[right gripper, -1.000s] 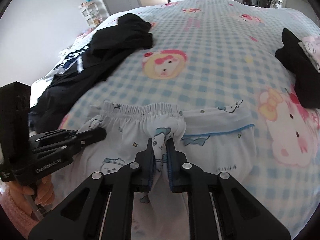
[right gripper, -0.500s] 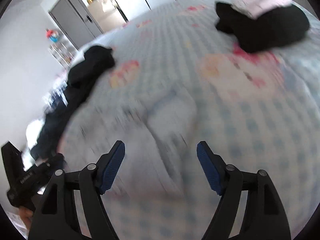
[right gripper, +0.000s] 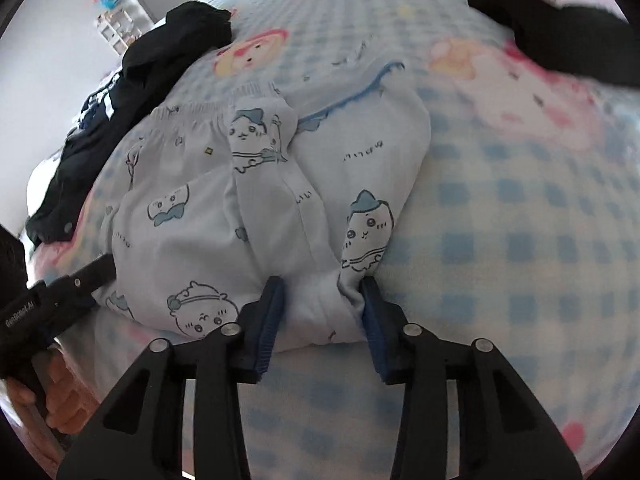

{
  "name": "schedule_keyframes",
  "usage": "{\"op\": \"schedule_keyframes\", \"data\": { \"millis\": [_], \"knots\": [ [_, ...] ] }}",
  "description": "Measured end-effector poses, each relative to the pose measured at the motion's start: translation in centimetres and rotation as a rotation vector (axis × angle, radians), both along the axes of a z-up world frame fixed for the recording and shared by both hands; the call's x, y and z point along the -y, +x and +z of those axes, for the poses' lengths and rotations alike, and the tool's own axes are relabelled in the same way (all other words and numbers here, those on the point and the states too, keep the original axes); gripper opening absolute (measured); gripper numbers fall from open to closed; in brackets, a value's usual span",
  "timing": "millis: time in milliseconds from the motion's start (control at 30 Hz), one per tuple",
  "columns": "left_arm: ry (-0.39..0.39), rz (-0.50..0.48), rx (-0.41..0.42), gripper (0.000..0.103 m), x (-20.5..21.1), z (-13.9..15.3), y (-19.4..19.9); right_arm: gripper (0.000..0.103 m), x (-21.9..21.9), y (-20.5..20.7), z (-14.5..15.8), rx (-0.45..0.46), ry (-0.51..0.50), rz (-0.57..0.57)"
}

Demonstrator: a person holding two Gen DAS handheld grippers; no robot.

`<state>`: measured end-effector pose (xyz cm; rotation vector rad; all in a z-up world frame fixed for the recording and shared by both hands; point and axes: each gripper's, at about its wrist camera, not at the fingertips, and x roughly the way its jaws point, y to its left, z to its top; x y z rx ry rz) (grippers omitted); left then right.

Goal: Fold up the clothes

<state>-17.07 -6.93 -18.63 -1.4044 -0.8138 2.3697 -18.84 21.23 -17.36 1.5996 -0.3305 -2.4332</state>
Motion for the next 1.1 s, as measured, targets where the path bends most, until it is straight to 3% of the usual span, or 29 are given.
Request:
{"op": "schedule_keyframes", "data": {
  "millis": [33, 100, 167, 267, 367, 567, 867, 1033, 1100],
  "knots": [
    [-0.031, -0.009, 0.000, 0.015, -0.6, 0.3, -0.2, 0.044, -0.1, -0.2, -0.2, 0.006, -0.016, -0.001],
    [-0.075, -0.028, -0.026, 0.013, -1.6, 1.4, -0.2, 0.027, 0.3, -0.5, 0.1, 0.004, -0.001, 0.018],
    [-0.095, -0.050, -0.066, 0.013, -2.3, 2.7, 0.2, 0.019, 0.2, 0.1, 1.4, -0.042, -0.003, 0.015],
    [-0.084, -0.122, -0.089, 0.013, -3.3, 3.9, 1.1, 0.015, -0.7, 2.1, 3.7, -0.101, -0.025, -0.017],
    [-0.084, -0.145, -0.073, 0.013, -3.8, 3.3, 2.7, 0.015, -1.2, 4.7, 4.5, -0.096, -0.010, -0.020],
    [-0.072, -0.103, -0.028, 0.013, -2.5, 1.9, 5.8, 0.014, -2.1, 10.3, 2.8, -0.088, 0.001, -0.075],
    [-0.117, -0.048, -0.024, 0.015, -1.1, 1.7, 7.2, 0.014, -2.7, 10.2, 2.1, -0.068, 0.028, -0.090],
    [-0.091, -0.003, -0.012, 0.016, 1.1, 1.4, 8.4, 0.014, -3.6, 11.0, 2.0, -0.066, 0.007, -0.128],
    [-0.053, -0.017, -0.017, 0.017, 1.3, 1.5, 8.7, 0.023, -4.0, 11.3, 2.2, -0.053, -0.026, -0.126]
  ]
}}
